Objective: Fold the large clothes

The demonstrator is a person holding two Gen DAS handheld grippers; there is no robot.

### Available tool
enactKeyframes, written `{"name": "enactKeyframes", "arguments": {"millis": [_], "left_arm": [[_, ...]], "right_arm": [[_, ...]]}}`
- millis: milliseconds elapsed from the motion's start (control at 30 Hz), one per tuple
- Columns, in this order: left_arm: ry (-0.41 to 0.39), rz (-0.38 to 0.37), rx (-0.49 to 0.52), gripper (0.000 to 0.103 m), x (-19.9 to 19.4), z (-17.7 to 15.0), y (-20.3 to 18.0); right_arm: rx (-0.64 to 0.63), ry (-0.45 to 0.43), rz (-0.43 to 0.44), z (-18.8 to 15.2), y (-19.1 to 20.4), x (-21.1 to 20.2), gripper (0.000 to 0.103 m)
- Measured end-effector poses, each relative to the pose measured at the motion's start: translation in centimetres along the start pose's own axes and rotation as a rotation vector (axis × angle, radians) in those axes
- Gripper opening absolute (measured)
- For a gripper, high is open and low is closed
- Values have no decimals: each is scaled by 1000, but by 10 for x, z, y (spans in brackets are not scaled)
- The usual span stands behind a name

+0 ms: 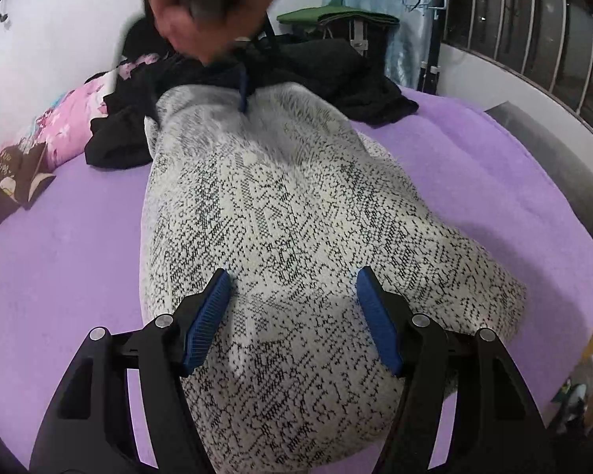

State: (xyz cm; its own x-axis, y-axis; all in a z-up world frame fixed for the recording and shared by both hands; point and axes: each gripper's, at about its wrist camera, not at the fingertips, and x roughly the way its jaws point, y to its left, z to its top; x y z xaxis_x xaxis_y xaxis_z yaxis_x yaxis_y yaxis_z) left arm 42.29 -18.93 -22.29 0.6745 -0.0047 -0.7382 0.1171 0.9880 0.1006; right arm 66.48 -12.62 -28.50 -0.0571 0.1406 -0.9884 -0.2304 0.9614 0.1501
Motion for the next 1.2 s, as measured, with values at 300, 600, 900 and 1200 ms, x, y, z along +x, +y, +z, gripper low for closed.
{"name": "enactKeyframes", "arguments": {"millis": [300, 600, 900, 1200], "left_arm": [[8, -37, -30, 63, 8, 8, 12], [55, -289, -182, 83, -7, 20, 52], [70, -497, -450, 95, -22, 5, 159], [147, -633, -602, 96, 16, -23, 214]], "right_arm": [[-57, -47, 27, 26, -1, 61, 98], [-79, -82, 181, -15, 2, 37, 97], [-183, -328, 354, -111, -26, -44, 97], [-52, -312, 449, -180, -149, -22, 97]]}}
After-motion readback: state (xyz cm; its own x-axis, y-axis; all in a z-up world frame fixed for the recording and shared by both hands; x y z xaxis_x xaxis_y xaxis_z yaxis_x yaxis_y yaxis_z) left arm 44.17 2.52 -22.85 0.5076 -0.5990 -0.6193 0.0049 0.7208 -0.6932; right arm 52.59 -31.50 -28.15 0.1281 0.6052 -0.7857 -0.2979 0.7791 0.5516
